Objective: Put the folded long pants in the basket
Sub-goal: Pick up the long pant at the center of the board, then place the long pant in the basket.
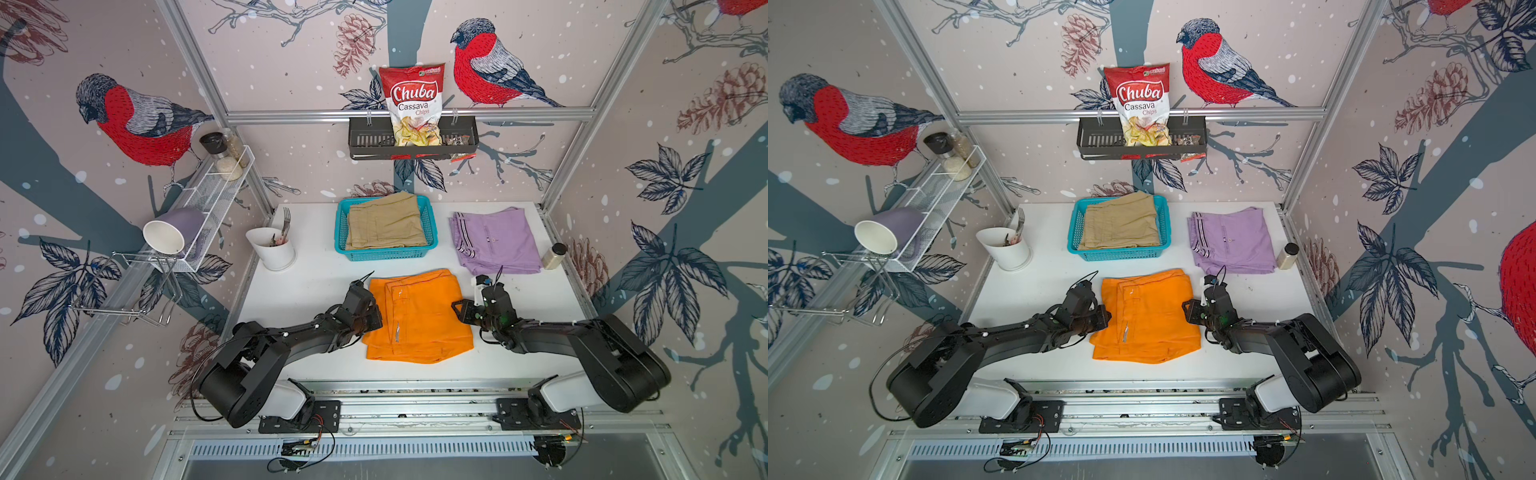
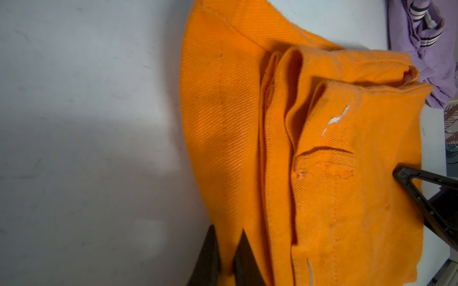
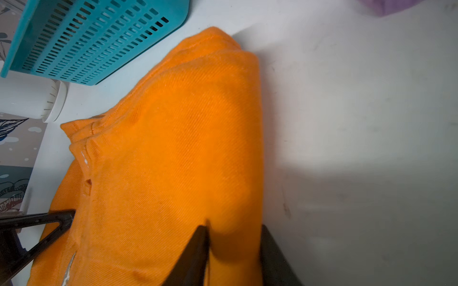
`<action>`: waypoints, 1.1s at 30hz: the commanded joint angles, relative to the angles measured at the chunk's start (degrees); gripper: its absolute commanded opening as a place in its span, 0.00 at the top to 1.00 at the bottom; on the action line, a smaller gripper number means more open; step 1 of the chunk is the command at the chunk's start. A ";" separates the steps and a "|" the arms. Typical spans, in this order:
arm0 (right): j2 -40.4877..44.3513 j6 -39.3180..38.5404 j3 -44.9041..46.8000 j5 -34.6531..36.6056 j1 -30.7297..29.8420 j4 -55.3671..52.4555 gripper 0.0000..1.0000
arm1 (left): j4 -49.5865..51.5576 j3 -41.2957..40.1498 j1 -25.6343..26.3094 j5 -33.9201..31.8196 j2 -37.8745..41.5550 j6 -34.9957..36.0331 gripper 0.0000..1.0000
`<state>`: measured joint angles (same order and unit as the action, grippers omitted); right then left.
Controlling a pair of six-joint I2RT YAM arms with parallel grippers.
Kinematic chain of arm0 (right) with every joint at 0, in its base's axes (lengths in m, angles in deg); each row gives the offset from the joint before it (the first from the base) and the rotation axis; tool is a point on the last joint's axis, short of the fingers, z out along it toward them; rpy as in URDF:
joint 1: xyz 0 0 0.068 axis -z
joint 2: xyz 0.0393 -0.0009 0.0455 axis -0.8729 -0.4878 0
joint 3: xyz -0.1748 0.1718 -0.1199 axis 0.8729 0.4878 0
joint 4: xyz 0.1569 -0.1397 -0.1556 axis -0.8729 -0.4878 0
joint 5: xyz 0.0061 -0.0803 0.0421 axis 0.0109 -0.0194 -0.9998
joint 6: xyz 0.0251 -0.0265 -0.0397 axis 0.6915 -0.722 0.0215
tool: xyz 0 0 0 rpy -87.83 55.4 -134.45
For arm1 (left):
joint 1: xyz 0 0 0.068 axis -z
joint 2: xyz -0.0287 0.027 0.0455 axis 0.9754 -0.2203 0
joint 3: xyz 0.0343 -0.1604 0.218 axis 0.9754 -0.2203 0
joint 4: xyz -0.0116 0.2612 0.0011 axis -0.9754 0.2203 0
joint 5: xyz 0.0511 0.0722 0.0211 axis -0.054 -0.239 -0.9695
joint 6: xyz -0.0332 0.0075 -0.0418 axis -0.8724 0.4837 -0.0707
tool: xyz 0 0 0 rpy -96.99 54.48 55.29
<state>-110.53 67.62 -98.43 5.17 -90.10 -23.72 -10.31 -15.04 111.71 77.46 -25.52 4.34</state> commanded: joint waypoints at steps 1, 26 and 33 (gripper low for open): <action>0.82 0.30 -1.18 2.49 -2.32 -1.93 0.95 | 1.44 0.68 -0.16 -1.66 -0.50 0.61 1.00; 5.61 -2.79 -38.68 10.86 -3.68 -24.04 1.00 | 24.53 31.17 -9.49 2.60 17.41 5.28 1.00; -9.75 -4.24 -56.10 7.89 0.33 -28.03 1.00 | 26.13 45.19 -18.74 9.03 1.89 8.26 1.00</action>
<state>-116.80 65.07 -150.13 13.48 -90.45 -51.05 15.63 26.95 95.71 83.54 -20.51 10.38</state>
